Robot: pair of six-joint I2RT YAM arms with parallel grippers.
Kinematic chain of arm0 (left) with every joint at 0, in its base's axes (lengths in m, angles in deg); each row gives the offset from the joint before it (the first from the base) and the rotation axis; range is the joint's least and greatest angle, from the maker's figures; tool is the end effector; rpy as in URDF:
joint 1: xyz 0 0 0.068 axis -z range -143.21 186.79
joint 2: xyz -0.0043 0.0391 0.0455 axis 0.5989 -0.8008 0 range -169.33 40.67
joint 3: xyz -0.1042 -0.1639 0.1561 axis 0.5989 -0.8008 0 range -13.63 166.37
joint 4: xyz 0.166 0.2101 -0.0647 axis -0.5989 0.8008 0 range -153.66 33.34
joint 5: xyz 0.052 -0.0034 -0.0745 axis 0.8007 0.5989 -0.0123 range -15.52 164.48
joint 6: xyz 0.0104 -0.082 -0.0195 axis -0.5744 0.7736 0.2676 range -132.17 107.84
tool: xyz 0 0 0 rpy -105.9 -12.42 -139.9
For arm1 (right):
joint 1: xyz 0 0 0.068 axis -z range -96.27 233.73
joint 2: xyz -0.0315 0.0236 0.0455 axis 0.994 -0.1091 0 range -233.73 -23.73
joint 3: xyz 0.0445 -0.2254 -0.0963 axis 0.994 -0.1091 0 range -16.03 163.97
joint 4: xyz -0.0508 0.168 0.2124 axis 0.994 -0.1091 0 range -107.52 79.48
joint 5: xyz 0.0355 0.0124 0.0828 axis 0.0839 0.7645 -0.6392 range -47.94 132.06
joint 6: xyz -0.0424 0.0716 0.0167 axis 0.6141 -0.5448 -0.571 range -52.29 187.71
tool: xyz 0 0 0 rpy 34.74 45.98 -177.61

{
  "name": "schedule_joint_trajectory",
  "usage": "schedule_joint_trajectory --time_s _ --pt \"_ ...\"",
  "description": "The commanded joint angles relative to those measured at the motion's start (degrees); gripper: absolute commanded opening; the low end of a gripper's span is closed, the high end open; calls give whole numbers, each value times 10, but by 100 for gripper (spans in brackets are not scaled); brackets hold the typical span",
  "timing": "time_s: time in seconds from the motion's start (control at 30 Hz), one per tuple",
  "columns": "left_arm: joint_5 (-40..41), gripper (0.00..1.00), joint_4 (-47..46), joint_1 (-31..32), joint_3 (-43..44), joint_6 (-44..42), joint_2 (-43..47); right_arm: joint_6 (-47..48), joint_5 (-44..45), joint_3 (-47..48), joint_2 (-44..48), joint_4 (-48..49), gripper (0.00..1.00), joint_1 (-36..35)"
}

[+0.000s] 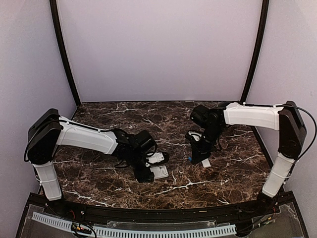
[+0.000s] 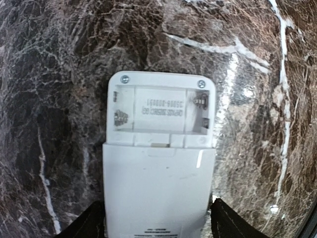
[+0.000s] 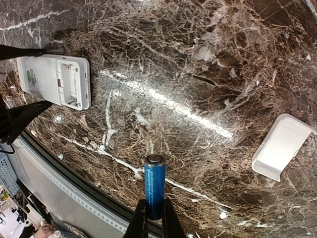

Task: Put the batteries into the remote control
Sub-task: Move the remote control without batteries to the center of the board.

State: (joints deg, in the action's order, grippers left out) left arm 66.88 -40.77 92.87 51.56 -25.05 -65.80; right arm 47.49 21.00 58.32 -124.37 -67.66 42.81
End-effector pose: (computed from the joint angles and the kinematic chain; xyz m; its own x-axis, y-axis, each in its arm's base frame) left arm 0.2080 -0.3268 0.0836 -0.2992 0.8408 -0.4511 0.9451 0.3261 -0.0190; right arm 0.2396 0.2431 0.1448 -0.9264 -0.3762 0.0162 -0.3432 0.8613 0.3746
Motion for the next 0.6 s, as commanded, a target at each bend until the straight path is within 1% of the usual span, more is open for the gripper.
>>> schedule_joint_trajectory --time_s 0.0,0.03,0.1,0.13,0.17,0.23,0.33,0.4,0.43,0.53,0.57 --pt "-19 59 41 21 0 1 -16 -3 -5 -10 22 7 0 1" --pt "-19 56 38 24 2 3 -16 -4 -3 -10 23 6 0 1" --pt "-8 43 30 36 8 5 -16 -7 6 -9 26 2 0 1" --pt "-2 40 26 44 14 6 -17 -7 10 -8 27 -2 0 1" --pt "8 34 17 48 18 10 -17 -8 14 -8 29 -5 0 3" --pt "11 27 6 60 34 14 -17 -10 17 -11 34 -10 0 8" --pt "9 25 -8 82 67 12 -18 -11 11 -25 46 -9 0 20" --pt "-11 25 -21 89 83 12 -20 -11 8 -35 55 -9 0 28" --pt "-24 25 -24 90 90 14 -22 -11 10 -38 57 -10 0 30" --pt "-29 28 -23 90 96 15 -39 -16 9 -50 63 -5 0 31" --pt "-28 30 -18 90 101 14 -45 -19 9 -55 64 0 0 30"
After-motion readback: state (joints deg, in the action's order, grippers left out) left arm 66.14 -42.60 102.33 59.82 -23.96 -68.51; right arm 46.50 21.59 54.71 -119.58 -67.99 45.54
